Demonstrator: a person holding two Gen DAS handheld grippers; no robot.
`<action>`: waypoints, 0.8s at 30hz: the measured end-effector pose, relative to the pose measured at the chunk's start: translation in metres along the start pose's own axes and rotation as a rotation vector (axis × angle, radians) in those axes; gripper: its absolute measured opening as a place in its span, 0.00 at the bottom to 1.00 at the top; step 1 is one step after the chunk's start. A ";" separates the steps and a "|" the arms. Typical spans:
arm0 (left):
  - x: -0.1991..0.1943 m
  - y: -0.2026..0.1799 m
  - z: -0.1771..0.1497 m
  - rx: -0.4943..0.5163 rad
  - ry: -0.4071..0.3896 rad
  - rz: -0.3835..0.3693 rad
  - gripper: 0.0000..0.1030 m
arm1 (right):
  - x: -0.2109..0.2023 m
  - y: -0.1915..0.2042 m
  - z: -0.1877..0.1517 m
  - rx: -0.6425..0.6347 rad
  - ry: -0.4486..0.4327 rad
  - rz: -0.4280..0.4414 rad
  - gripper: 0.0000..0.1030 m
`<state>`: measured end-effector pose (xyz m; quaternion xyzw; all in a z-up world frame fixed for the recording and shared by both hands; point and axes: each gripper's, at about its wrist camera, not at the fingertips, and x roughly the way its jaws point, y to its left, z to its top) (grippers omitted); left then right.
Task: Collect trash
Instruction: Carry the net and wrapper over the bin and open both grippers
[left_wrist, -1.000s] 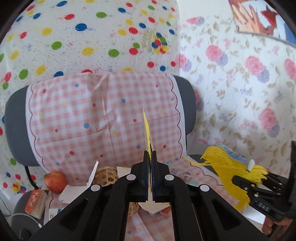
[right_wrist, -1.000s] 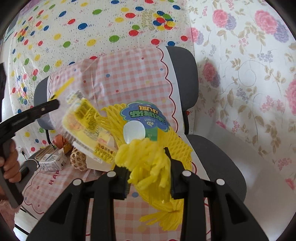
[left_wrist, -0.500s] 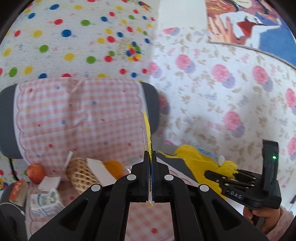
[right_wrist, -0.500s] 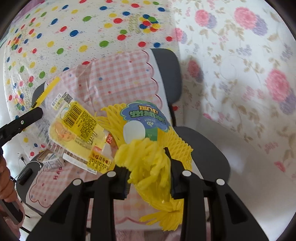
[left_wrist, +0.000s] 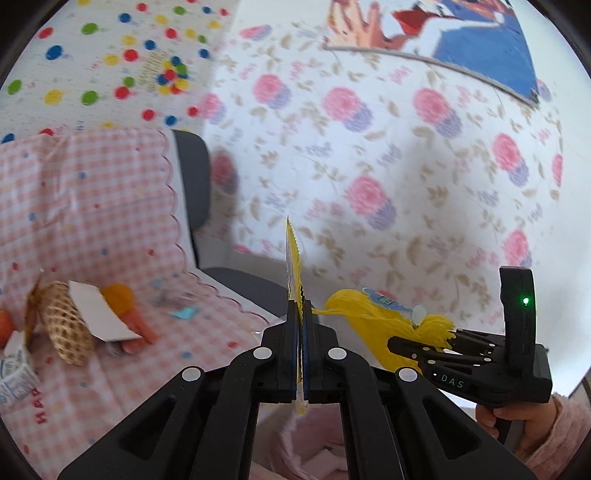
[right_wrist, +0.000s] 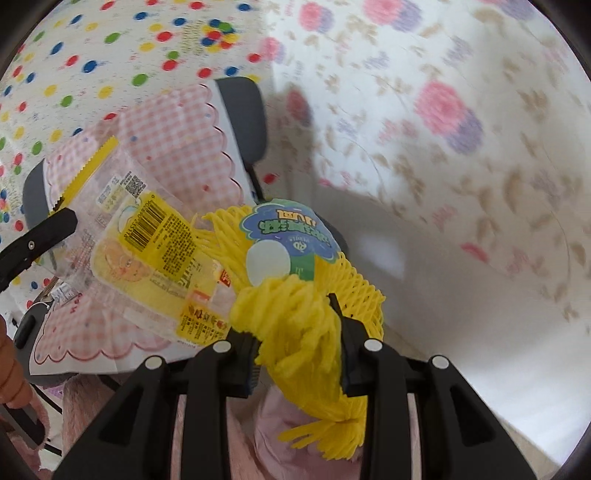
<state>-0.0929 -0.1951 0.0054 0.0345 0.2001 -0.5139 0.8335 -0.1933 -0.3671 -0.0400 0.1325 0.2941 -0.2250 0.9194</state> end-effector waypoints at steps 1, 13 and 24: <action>0.002 -0.003 -0.003 0.004 0.008 -0.005 0.02 | -0.001 -0.004 -0.006 0.011 0.013 -0.005 0.30; 0.040 -0.027 -0.055 -0.010 0.167 -0.058 0.02 | 0.015 -0.033 -0.059 0.117 0.154 0.004 0.31; 0.083 -0.025 -0.073 -0.013 0.284 -0.027 0.07 | 0.052 -0.055 -0.071 0.197 0.231 0.012 0.40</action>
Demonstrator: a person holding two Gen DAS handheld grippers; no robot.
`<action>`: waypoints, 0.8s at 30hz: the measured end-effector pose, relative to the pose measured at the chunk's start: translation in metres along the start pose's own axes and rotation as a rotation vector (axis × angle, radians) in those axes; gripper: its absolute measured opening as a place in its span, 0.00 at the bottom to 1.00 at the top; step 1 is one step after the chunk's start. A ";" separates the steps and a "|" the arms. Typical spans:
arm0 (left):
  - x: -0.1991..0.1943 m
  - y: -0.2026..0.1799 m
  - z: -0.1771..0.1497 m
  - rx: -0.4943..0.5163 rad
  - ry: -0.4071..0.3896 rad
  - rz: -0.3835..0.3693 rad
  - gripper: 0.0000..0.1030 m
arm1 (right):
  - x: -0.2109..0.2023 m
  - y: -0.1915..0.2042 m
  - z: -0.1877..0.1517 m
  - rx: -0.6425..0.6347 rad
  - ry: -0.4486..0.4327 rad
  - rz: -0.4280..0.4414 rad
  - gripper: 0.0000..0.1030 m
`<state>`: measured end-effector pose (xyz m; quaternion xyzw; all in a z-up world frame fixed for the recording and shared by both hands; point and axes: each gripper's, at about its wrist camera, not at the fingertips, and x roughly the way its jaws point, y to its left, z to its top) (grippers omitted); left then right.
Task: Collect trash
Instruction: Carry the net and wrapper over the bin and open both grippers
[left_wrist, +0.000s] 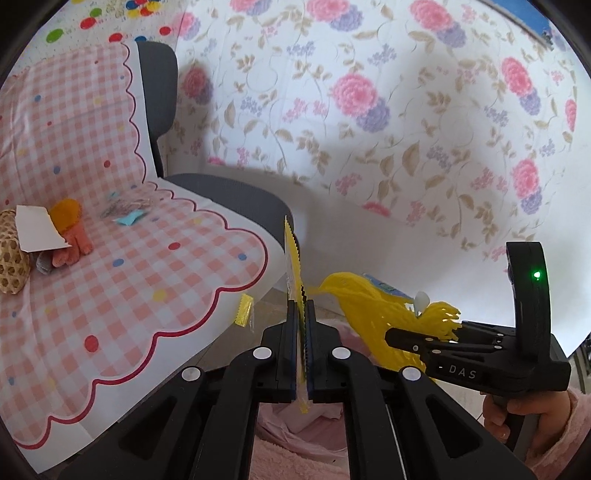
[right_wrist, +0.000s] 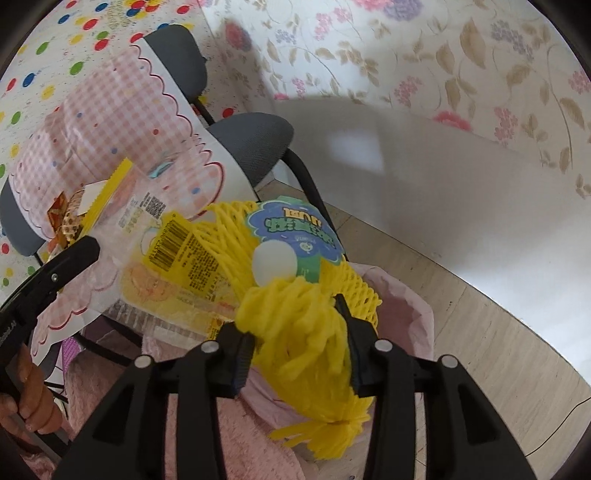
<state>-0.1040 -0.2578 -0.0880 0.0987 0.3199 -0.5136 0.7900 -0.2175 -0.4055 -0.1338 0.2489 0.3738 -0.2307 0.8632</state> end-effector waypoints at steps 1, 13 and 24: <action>0.003 0.000 0.000 0.000 0.008 0.003 0.07 | 0.002 -0.002 0.001 0.004 0.004 0.002 0.42; 0.009 0.012 0.006 -0.033 0.018 0.031 0.39 | 0.011 -0.006 0.006 -0.004 0.014 -0.011 0.63; -0.037 0.037 0.012 -0.056 -0.049 0.156 0.44 | -0.051 0.021 0.039 -0.102 -0.216 -0.019 0.63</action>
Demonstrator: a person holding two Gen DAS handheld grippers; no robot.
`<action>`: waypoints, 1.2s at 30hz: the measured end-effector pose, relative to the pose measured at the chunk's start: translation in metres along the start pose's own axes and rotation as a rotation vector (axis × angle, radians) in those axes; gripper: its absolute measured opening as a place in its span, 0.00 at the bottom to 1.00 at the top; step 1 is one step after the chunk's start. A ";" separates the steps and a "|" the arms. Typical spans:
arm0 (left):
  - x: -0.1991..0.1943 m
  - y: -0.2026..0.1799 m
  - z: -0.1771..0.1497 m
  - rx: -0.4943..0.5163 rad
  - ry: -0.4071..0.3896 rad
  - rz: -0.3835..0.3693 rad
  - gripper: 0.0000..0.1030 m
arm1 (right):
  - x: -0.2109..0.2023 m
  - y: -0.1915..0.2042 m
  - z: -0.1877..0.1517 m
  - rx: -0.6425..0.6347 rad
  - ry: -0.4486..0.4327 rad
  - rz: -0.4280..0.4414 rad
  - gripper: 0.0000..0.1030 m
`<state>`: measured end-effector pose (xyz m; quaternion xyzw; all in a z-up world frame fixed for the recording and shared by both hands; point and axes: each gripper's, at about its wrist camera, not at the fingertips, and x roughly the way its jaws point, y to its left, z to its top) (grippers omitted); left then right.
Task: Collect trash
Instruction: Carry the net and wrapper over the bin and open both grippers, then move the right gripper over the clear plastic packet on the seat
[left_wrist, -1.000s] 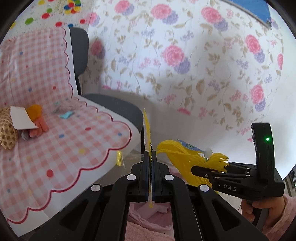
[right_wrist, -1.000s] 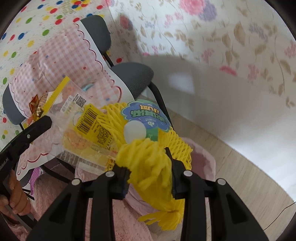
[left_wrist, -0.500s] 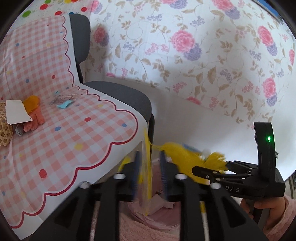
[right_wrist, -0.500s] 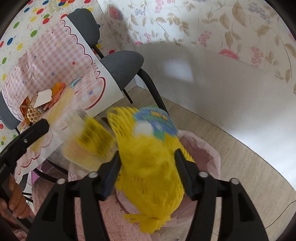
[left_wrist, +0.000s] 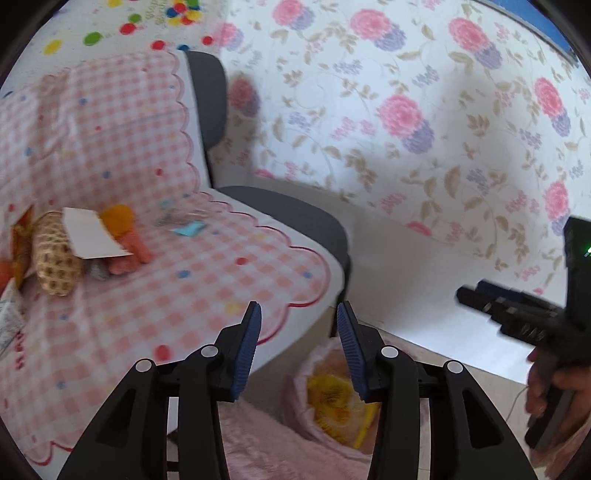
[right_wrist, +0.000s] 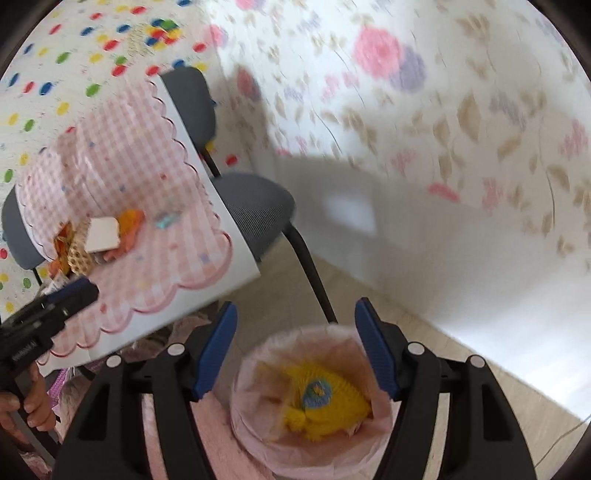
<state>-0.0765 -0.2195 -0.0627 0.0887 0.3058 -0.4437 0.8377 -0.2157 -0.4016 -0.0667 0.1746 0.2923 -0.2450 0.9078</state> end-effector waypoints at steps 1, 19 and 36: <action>-0.004 0.006 -0.001 -0.011 -0.004 0.015 0.45 | -0.001 0.005 0.003 -0.011 -0.010 0.009 0.63; -0.058 0.107 -0.021 -0.157 -0.009 0.318 0.63 | 0.054 0.127 0.023 -0.272 0.030 0.233 0.63; -0.011 0.185 0.009 -0.266 0.021 0.425 0.70 | 0.181 0.191 0.074 -0.473 0.110 0.265 0.63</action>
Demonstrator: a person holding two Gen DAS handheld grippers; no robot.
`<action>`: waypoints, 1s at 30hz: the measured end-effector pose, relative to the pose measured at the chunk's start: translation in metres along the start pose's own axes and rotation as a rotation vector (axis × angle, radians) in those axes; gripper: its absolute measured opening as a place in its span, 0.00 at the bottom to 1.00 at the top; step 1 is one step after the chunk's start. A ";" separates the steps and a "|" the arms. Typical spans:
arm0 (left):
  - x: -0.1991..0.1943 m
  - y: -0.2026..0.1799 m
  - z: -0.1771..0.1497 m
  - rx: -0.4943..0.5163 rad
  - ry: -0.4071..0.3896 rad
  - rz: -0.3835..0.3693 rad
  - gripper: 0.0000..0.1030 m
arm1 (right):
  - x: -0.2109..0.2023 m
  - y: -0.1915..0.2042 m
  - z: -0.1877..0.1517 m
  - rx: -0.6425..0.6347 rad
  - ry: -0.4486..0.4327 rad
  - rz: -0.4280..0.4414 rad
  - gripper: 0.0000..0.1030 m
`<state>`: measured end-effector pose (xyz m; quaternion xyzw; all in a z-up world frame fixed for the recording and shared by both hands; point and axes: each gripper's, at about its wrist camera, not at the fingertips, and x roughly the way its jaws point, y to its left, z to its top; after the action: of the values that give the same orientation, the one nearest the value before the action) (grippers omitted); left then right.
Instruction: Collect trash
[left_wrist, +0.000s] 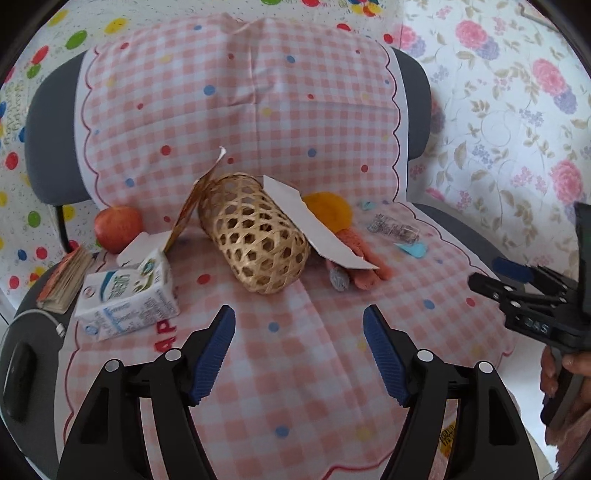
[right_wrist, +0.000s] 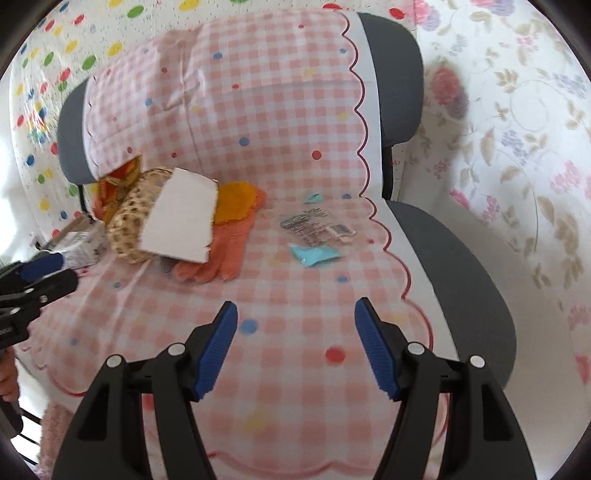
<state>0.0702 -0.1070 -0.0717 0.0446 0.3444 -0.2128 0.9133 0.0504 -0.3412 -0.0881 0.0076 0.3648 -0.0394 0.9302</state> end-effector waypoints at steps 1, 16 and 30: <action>0.003 -0.001 0.002 0.005 0.000 0.003 0.70 | 0.008 -0.004 0.005 -0.008 0.012 0.003 0.63; 0.041 0.010 0.050 0.007 -0.033 0.052 0.71 | 0.133 -0.048 0.073 0.027 0.180 0.054 0.83; 0.047 0.016 0.056 0.003 -0.040 0.051 0.72 | 0.150 -0.034 0.071 -0.164 0.301 0.130 0.94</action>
<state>0.1427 -0.1224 -0.0604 0.0504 0.3246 -0.1908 0.9250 0.2055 -0.3883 -0.1380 -0.0392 0.5005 0.0523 0.8633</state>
